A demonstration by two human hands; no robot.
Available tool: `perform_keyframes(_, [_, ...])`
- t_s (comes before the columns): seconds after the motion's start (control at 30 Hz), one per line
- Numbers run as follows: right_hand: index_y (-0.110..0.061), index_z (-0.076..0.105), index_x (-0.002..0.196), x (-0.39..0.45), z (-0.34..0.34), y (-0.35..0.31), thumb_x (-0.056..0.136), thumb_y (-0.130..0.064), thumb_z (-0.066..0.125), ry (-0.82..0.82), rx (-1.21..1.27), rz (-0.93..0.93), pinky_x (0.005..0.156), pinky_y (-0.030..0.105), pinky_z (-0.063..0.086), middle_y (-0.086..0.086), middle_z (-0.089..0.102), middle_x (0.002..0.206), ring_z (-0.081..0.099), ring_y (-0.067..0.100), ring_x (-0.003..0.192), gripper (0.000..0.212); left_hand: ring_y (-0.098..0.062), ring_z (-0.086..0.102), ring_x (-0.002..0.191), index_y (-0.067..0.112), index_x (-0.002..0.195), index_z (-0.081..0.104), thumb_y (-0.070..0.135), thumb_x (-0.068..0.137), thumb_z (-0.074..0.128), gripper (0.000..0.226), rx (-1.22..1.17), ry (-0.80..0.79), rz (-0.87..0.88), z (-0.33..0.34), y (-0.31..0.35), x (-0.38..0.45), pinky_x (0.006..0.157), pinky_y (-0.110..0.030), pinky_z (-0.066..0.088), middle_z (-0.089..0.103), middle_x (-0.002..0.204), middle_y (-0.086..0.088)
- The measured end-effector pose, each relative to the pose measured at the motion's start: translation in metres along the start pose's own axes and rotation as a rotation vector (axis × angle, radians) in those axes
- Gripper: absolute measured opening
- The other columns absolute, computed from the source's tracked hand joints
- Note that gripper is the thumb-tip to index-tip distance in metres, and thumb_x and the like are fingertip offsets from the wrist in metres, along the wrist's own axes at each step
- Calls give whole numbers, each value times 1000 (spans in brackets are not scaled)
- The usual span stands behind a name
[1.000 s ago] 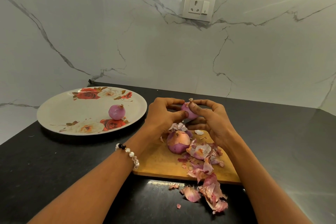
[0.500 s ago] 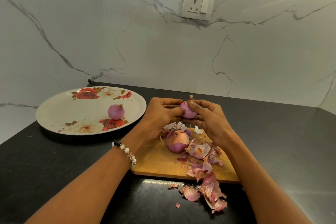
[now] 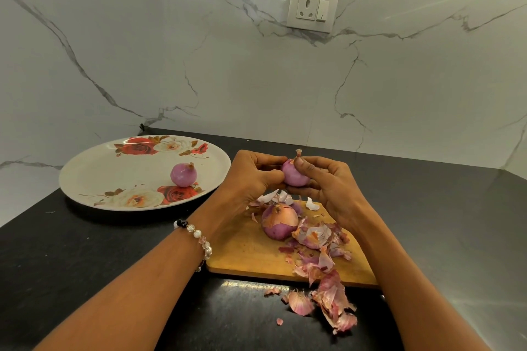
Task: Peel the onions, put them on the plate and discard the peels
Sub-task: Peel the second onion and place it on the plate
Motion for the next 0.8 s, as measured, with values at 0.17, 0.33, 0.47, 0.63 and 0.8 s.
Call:
perform_keyframes(0.17, [0, 66, 116, -1, 2, -3, 78, -25, 71, -11, -16, -27, 76, 42, 63, 20, 72, 107, 73, 33, 95, 45, -12, 68, 79, 5, 115, 67, -6, 82, 66, 34, 48, 49, 29, -1, 2, -2, 65, -17, 56, 69, 91, 0])
perform_keyframes(0.33, [-1, 66, 116, -1, 5, -4, 78, -23, 72, -14, -59, -63, 72, 37, 63, 17, 72, 103, 73, 30, 94, 45, -17, 68, 86, 6, 112, 68, -6, 82, 66, 32, 14, 124, -25, -5, -8, -2, 72, -25, 59, 71, 100, -8])
perform_keyframes(0.47, [-3, 68, 112, 0, 6, -3, 80, -25, 69, -20, -5, -57, 75, 36, 63, 17, 72, 106, 73, 31, 96, 39, -23, 70, 88, 5, 110, 69, -8, 85, 61, 29, -95, 155, -103, -11, -16, -2, 77, -31, 59, 71, 101, -11])
perform_keyframes(0.63, [-4, 69, 105, 2, -3, -4, 77, -26, 67, 34, 104, -34, 72, 33, 63, 16, 74, 101, 74, 29, 90, 35, -23, 72, 85, 3, 102, 70, -6, 90, 56, 20, -229, 132, -136, -9, -16, 1, 76, -31, 59, 71, 98, -15])
perform_keyframes(0.8, [-4, 68, 110, 4, -11, -2, 82, -23, 68, 80, 35, -59, 75, 36, 63, 18, 71, 107, 73, 29, 94, 34, -21, 72, 82, 4, 110, 68, 14, 81, 70, 31, -88, 55, -73, 2, -9, -1, 73, -29, 60, 72, 98, -12])
Point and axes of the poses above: each hand's wrist, its own x-axis towards the middle knuckle, its own z-axis out of the palm, y = z × x, the point moved 10 cm from there along x, towards the middle knuckle
